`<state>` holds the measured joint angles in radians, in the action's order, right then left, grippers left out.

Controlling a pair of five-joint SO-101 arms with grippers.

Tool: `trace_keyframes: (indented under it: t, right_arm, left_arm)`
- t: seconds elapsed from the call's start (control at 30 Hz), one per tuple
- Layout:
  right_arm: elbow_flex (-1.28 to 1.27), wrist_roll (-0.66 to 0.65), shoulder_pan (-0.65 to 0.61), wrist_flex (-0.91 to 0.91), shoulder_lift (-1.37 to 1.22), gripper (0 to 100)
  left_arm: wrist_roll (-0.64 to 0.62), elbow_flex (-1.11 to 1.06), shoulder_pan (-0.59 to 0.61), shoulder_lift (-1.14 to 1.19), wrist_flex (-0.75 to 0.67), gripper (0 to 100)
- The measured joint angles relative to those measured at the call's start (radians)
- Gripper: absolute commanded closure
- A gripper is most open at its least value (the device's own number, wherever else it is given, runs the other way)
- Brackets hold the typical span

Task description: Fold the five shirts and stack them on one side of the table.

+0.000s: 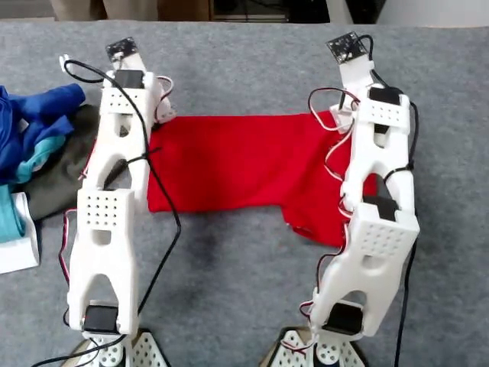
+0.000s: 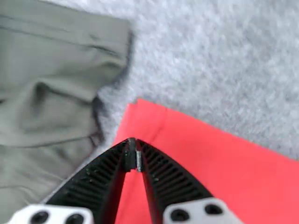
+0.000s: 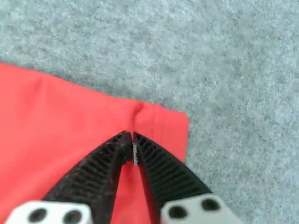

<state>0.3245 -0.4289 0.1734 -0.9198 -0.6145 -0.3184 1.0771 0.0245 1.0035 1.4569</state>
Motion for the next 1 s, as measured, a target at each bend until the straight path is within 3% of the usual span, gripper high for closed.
trace_keyframes:
  t: [0.47, 0.57, 0.73, 1.0]
  right_arm:
    - [0.006, 0.000, 0.058, 0.009, 0.005, 97.7]
    - [0.049, 0.000, 0.058, 0.052, -0.066, 97.7]
    - [0.245, 0.000, 0.063, 0.077, -0.281, 97.7]
    - [0.741, 0.000, 0.086, -0.244, -0.479, 97.6]
  left_arm:
    - [-0.006, 0.003, -0.017, 0.002, 0.040, 98]
    - [-0.006, 0.005, -0.009, 0.057, -0.006, 98]
    - [-0.009, 0.040, 0.002, 0.110, -0.055, 98]
    - [-0.009, 0.072, 0.006, 0.120, -0.051, 98]
